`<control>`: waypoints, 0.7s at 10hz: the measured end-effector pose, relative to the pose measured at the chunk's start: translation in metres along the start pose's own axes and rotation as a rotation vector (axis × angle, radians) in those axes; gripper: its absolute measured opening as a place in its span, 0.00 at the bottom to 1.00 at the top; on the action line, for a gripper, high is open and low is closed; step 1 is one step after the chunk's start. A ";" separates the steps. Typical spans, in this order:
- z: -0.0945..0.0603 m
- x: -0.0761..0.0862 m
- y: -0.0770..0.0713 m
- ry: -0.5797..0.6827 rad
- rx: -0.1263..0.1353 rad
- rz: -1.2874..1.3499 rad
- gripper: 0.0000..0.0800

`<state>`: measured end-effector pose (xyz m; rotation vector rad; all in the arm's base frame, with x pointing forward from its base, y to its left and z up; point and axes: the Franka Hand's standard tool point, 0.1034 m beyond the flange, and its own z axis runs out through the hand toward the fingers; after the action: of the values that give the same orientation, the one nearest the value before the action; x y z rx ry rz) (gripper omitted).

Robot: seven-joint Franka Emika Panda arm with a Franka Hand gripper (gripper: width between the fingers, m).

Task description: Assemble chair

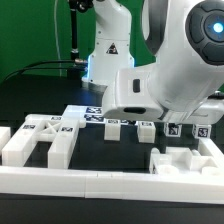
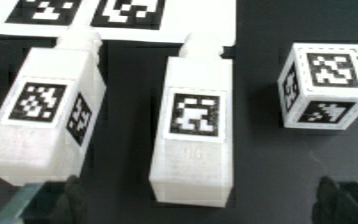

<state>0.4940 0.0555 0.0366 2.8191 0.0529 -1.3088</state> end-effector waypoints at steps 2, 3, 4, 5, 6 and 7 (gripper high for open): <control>0.019 0.001 -0.004 -0.005 -0.006 0.014 0.81; 0.029 -0.002 -0.005 -0.025 -0.008 0.015 0.81; 0.035 -0.001 -0.005 -0.027 -0.008 0.018 0.81; 0.040 0.000 -0.006 -0.029 -0.012 0.016 0.81; 0.042 0.001 -0.007 -0.032 -0.014 0.013 0.81; 0.042 0.001 -0.007 -0.031 -0.013 0.013 0.81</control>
Offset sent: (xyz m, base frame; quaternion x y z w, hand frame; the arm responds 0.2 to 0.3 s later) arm -0.0318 -0.0017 -0.0211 0.0035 -0.0185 0.0533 0.9984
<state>0.4624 0.0604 0.0091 2.7825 0.0424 -1.3444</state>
